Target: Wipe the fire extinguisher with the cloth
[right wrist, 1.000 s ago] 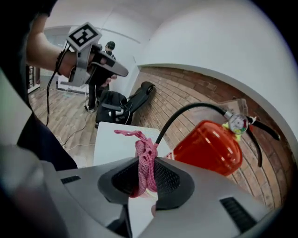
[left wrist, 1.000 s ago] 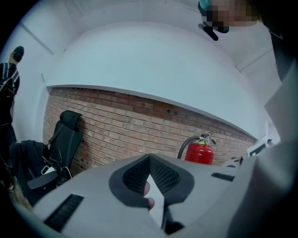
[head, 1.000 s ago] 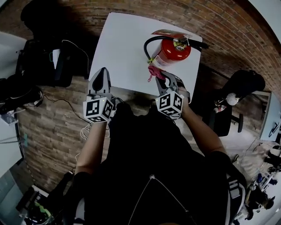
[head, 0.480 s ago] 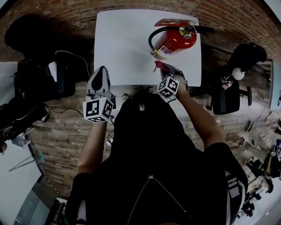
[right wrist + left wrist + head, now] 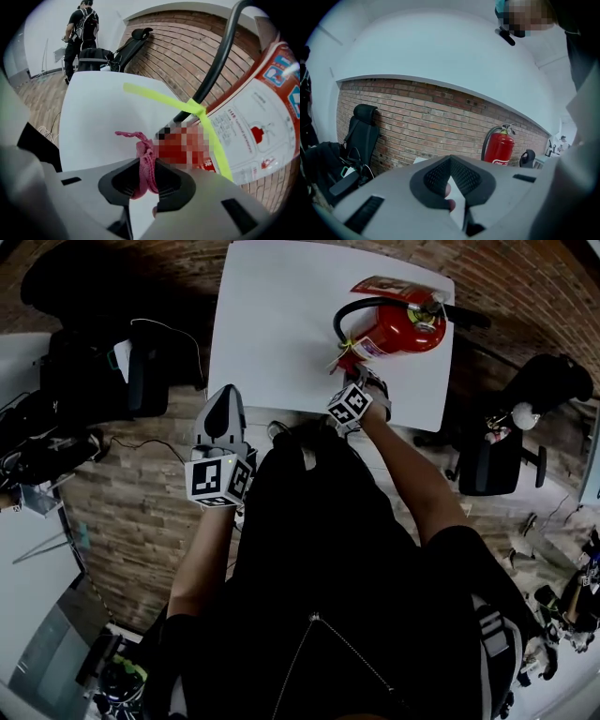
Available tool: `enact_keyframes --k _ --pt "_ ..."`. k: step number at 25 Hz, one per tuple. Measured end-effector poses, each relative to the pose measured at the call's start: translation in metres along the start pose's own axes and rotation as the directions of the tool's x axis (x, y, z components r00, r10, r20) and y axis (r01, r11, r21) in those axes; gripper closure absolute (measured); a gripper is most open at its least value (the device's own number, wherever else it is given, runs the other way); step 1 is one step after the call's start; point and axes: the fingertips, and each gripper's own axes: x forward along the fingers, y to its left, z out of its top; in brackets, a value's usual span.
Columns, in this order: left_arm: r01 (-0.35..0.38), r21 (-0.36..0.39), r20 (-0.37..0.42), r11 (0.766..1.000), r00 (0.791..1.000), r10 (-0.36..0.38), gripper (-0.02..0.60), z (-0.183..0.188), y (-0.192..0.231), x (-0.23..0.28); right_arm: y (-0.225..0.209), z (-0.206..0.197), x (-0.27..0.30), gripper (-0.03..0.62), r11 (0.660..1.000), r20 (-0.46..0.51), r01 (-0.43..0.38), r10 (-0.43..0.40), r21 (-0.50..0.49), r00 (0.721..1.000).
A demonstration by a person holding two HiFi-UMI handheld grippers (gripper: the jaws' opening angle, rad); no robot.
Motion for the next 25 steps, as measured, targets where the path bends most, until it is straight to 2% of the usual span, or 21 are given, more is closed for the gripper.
enact_keyframes --k 6,11,25 --pt "-0.077 -0.016 -0.003 0.997 0.997 0.077 0.574 -0.008 0.021 -0.016 0.003 0.003 0.023 0.500 0.999 -0.044 0.037 -0.038 -0.025 0.998" --pt "-0.103 -0.017 0.002 0.994 0.995 0.103 0.574 -0.008 0.031 -0.027 0.006 0.005 0.027 0.500 0.999 -0.054 0.047 -0.048 -0.013 0.997" --pt "-0.053 -0.015 0.027 0.998 0.998 0.053 0.574 -0.005 0.028 -0.028 -0.015 0.018 -0.005 0.500 0.995 -0.022 0.088 -0.087 0.042 0.996"
